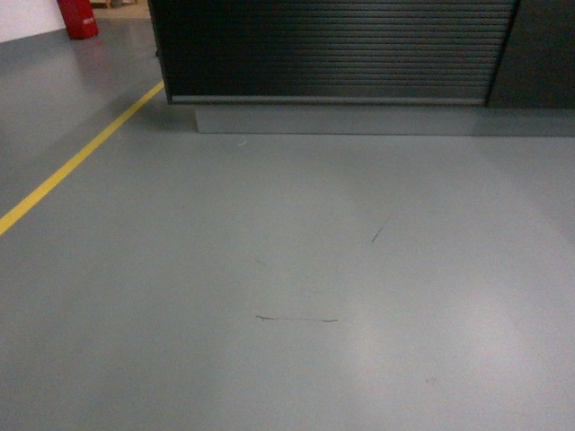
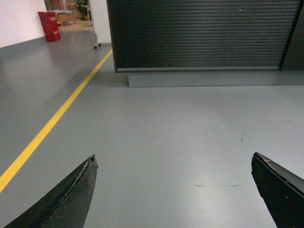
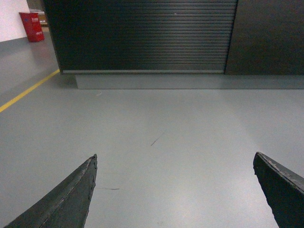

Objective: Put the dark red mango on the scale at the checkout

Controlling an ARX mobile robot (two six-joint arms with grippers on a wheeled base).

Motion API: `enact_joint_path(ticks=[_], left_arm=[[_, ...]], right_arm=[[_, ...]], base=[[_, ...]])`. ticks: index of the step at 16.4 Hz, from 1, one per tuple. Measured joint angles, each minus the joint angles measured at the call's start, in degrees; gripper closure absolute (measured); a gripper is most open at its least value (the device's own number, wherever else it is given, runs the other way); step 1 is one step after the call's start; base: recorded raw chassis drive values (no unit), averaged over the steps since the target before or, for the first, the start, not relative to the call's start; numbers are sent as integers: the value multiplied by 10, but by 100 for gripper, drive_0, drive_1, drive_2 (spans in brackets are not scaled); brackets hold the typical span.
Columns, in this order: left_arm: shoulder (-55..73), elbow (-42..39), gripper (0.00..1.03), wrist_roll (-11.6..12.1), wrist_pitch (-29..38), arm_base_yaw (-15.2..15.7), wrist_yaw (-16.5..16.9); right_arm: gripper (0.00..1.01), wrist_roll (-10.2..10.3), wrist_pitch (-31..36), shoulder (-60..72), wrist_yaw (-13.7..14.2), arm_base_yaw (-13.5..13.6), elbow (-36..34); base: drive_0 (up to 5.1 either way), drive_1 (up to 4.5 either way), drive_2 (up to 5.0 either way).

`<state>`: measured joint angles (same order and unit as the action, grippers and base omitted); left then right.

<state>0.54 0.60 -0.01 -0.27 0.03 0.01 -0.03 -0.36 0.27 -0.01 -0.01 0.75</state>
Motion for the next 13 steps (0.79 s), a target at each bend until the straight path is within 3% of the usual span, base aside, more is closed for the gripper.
enact_joint_path(ticks=[3, 13], left_arm=[[0, 0, 5, 0, 0, 0, -1], [0, 0, 5, 0, 1, 0, -1]], right_arm=[[3, 0, 2, 0, 0, 0, 0], [3, 0, 2, 0, 0, 0, 0]], base=[[3, 112, -106], [2, 384, -380]])
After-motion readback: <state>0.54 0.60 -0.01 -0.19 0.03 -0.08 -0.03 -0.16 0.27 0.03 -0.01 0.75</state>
